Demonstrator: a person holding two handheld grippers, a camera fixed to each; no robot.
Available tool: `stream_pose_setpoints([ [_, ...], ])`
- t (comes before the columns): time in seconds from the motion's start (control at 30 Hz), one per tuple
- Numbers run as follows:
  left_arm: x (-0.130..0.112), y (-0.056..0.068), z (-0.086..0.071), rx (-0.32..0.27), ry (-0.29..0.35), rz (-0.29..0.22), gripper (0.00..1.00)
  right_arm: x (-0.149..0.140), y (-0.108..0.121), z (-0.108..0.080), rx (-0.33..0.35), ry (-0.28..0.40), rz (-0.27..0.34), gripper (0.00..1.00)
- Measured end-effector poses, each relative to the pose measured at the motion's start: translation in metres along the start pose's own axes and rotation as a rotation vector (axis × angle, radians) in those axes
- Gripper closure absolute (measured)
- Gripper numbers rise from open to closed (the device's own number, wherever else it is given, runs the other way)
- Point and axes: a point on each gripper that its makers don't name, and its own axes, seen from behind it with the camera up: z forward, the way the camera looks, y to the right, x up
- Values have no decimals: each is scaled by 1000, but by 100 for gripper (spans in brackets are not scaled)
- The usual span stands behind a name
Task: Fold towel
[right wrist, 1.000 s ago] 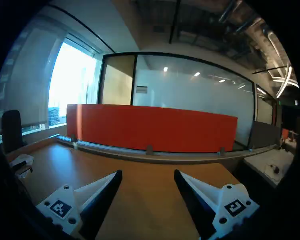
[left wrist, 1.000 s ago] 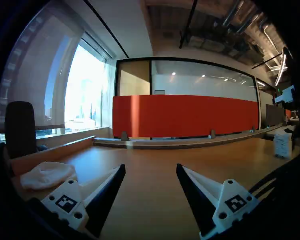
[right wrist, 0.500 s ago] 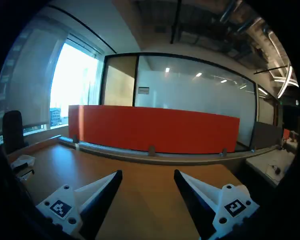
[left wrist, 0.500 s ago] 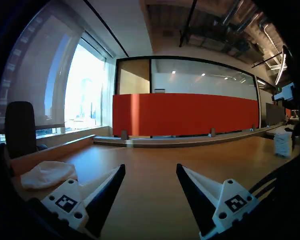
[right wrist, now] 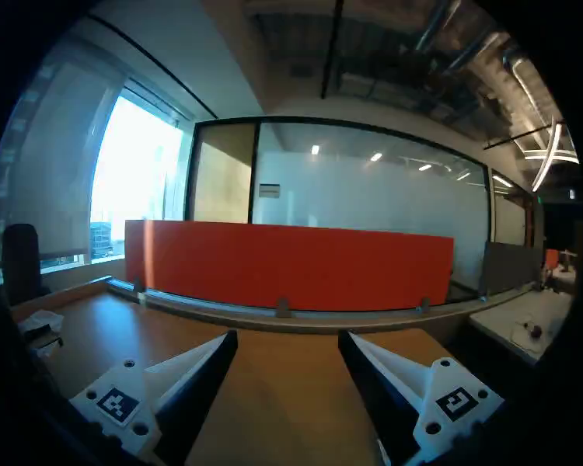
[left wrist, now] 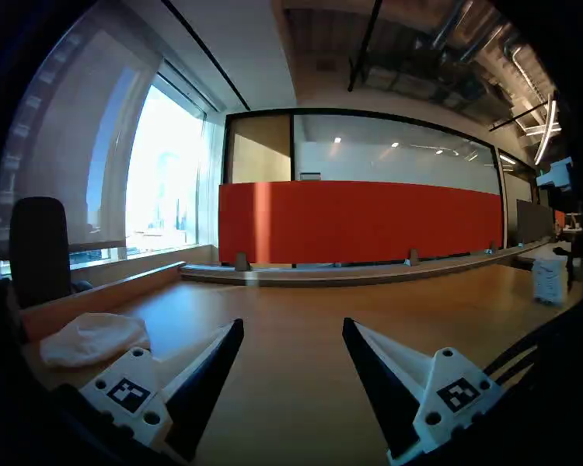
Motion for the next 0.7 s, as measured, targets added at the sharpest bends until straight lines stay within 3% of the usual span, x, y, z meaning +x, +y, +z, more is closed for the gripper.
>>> stream_pose_setpoints([
  [0.47,-3,1,1,0,1,0,6,-37,37,-7,-59,24,66,0],
  [0.7,-3,1,1,0,1,0,6,-68,43,-9,-56,57,57,0],
])
